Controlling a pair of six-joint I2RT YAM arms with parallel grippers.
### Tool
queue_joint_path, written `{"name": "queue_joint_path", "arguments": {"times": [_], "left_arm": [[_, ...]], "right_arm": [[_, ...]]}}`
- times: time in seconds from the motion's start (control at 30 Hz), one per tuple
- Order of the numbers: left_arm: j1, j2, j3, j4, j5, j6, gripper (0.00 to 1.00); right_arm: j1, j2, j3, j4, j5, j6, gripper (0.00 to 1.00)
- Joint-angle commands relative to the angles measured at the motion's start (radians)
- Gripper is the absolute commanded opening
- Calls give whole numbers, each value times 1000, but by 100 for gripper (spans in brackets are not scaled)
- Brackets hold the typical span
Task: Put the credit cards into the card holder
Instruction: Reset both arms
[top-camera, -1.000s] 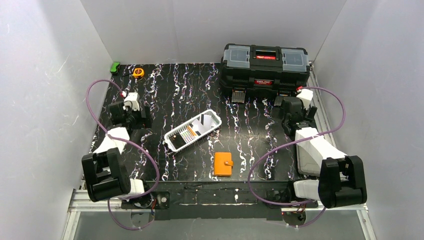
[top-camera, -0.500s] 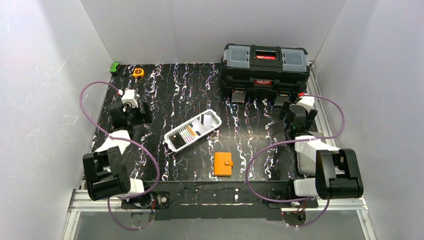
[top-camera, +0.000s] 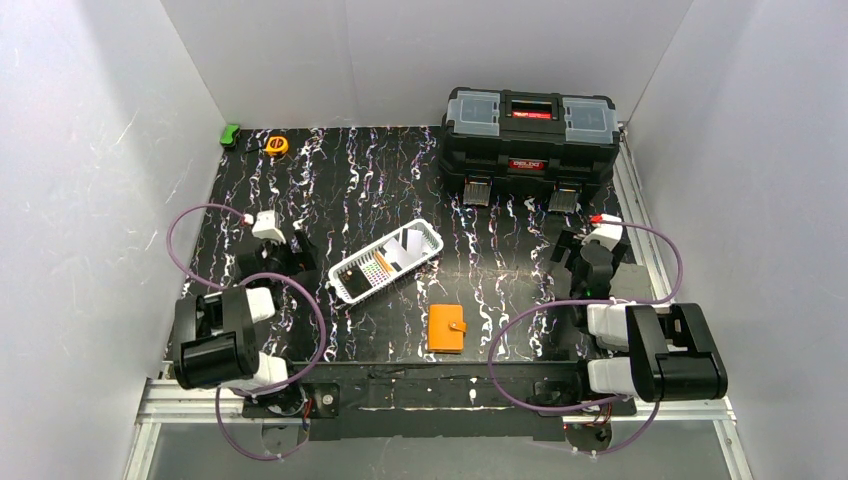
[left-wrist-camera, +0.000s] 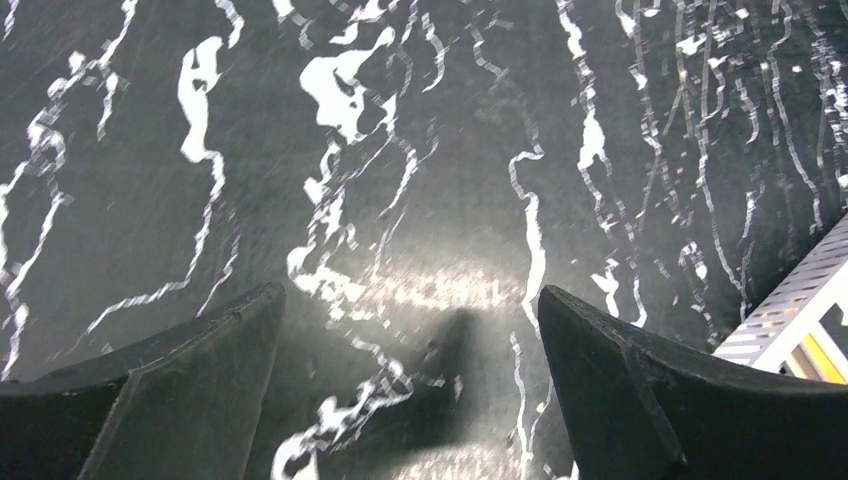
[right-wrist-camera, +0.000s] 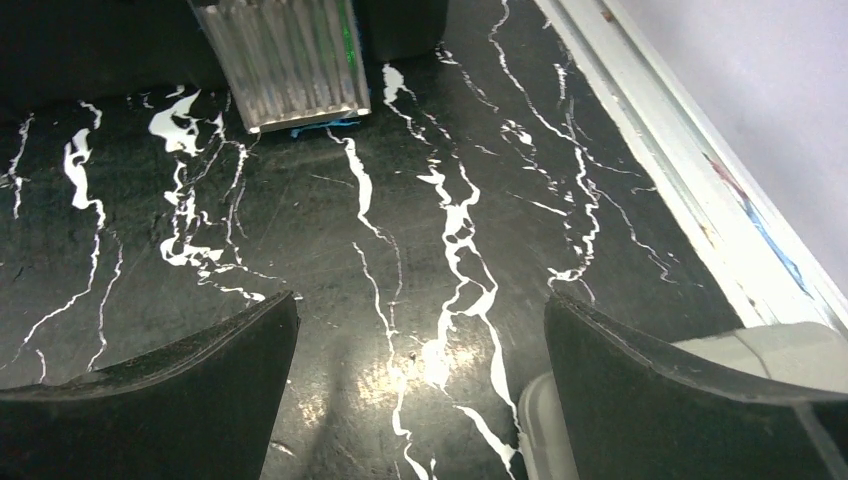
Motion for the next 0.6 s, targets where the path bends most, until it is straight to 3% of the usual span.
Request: {"name": "queue_joint_path", "arguments": {"times": [0.0,0.1,0.57], "left_arm": [[-86,42,6,205,-43,33,98],[-208,100,-26,312,-165,131,98],[-211,87,-41,311,-177,124,98]], "right_arm": [[-6,35,29,159,-62,-38,98],[-33,32,46,118,-89,-13,98],[-41,26,41,122,-94,-11,98]]}}
